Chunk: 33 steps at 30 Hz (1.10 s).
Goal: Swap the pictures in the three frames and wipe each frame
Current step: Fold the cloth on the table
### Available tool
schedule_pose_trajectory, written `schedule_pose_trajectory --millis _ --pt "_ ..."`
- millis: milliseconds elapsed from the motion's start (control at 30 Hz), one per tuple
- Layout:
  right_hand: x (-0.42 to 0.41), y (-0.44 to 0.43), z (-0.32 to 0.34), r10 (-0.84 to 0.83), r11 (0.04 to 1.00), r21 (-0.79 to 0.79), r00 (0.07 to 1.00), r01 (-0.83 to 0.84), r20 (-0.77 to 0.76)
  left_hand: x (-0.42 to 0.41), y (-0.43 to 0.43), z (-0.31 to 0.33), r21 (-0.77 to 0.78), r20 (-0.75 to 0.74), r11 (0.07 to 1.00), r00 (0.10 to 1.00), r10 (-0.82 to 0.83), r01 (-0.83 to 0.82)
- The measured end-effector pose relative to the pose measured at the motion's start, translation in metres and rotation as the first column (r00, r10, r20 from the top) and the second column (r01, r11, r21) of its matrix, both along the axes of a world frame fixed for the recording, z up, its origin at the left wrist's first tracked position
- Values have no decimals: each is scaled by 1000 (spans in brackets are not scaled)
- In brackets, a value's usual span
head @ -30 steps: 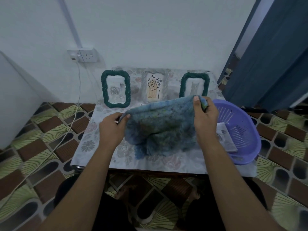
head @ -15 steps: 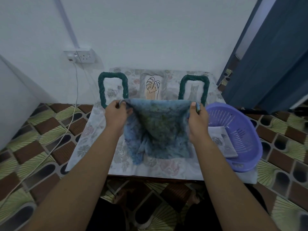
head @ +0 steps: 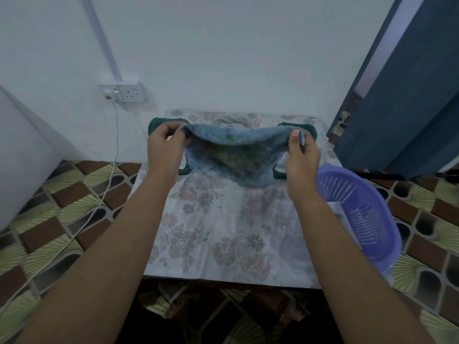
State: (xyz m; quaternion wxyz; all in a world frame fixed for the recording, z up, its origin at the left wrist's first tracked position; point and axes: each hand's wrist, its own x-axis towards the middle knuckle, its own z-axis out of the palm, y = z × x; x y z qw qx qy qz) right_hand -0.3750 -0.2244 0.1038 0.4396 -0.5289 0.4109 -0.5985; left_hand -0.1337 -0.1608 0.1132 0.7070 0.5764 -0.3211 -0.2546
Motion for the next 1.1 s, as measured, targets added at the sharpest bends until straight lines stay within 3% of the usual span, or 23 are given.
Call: schedule_pose_trajectory --millis 100,233,367,467,533,633,800,1000,1100 --pt "-3 16 -10 34 999 23 996 -32 -77 5 20 -23 114 311 993 950 2 -39" --pt "-10 38 -41 66 995 89 967 -45 -248 9 54 -63 249 583 964 809 -73 -93" --pt "-18 51 -77 101 983 182 898 -24 -428 20 79 -101 437 705 880 678 -207 -185" --pt "-22 59 -93 159 969 245 842 -34 -515 31 95 -122 598 711 782 566 -418 -174" --pt "-25 64 -99 202 961 271 817 -58 -540 31 106 -127 614 702 782 527 -479 -107" --pt "-33 69 -108 285 946 289 806 -149 -518 23 123 -133 591 668 807 557 -494 7" --pt "-42 75 -120 462 875 395 723 -279 -513 33 133 -145 698 543 712 589 -599 81" --pt "-52 79 -132 582 801 493 635 -341 -507 32 136 -131 830 424 532 432 -796 165" --pt "-52 79 -131 604 783 514 624 -349 -497 31 134 -128 843 400 508 425 -812 177"
